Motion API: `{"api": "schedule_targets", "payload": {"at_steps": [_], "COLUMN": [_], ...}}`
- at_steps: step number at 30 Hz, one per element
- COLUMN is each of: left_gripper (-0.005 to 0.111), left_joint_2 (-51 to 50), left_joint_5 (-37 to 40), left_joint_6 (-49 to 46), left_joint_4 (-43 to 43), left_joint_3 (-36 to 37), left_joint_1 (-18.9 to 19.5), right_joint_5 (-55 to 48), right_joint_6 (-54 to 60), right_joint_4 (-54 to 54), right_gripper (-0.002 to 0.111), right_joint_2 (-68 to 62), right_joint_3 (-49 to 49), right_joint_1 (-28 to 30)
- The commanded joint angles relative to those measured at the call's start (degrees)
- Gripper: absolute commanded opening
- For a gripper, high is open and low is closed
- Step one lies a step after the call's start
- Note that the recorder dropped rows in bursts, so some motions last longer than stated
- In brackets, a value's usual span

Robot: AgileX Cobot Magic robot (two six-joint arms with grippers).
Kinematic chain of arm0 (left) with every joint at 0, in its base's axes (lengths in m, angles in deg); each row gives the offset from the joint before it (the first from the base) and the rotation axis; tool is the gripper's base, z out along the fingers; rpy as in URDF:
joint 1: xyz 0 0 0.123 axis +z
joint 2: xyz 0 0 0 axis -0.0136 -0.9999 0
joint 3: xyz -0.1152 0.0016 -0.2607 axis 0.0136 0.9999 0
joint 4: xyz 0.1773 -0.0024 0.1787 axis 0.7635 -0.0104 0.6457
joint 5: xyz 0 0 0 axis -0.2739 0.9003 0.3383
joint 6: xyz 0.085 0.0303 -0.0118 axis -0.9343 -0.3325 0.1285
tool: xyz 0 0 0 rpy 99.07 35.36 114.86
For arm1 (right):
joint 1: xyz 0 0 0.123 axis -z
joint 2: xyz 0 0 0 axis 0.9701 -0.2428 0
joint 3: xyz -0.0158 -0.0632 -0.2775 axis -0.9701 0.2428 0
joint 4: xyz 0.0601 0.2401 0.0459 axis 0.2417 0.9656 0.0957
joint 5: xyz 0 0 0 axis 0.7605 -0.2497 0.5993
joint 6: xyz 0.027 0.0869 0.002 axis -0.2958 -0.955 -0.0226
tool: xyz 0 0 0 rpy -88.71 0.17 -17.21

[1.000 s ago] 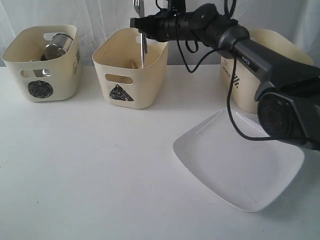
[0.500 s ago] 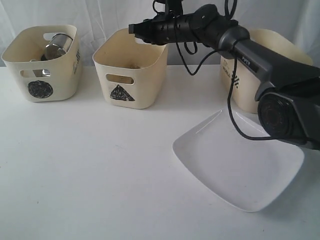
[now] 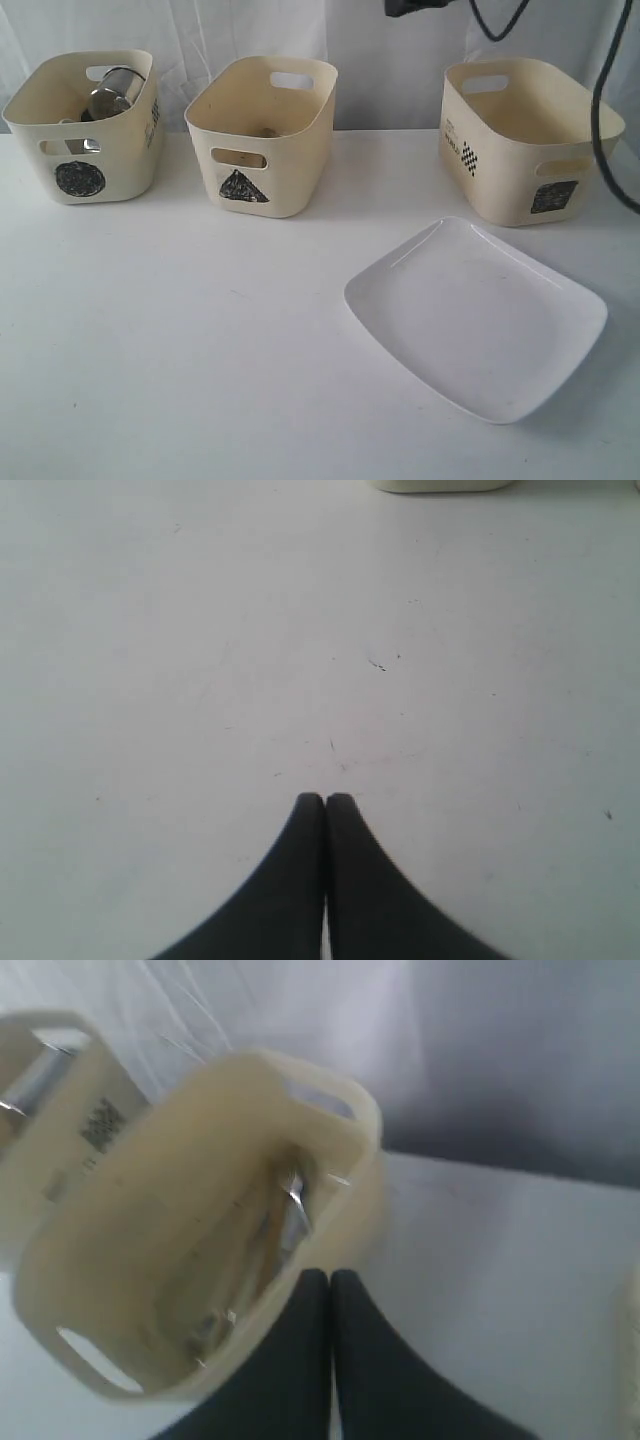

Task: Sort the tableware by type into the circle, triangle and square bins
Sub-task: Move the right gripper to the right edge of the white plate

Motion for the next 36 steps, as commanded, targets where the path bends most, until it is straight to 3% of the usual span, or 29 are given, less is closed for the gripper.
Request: {"api": "schedule_targets", "payload": {"at_steps": [1,5,11,16,20,26,29,33,36], "left_gripper": [0.001,0.001,0.001,0.001,0.001,0.001,0.001,0.001,0.001], "left_joint_2": [0.3,0.3,0.3,0.3,0.3,0.3,0.3,0.3,0.3], "left_joint_5": [0.8,0.9,0.9,0.9,0.9,0.9,0.9,0.9,0.9], "left_joint_6": [0.0,0.0,0.0,0.0,0.0,0.0,0.0,0.0,0.0], "left_joint_4": [0.1,0.1,0.1,0.1,0.1,0.1,0.1,0.1,0.1], "left_joint_3": [0.0,0.0,0.0,0.0,0.0,0.0,0.0,0.0,0.0], "left_joint_1": [-0.3,-0.3,-0.3,-0.3,-0.3,-0.3,-0.3,-0.3,-0.3], "right_joint_5": [-10.8,-10.8,-10.8,9.5,24.6,23.7,21.6,19.2,5.2], "right_joint_6": [-4.6,-4.1,-2.8,-2.9,-12.2,-22.1,-15.8,15.4,36.0], "right_joint_4": [-7.9,-9.5,-20.3,-24.9,-33.9,-35.6,-29.4,2.7,18.2], "right_gripper": [0.000,0.000,0.000,0.000,0.000,0.000,0.000,0.000,0.000], "right_joint_2": [7.1,14.1,21.3,31.2,41.1,49.9,50.6,46.8,39.1], "right_joint_3": [-0.2,3.3,18.8,35.2,49.7,71.4,80.6,88.4,89.0], "right_joint_1": [0.8,0.8,3.7,9.8,15.1,25.2,28.6,30.5,30.5]}}
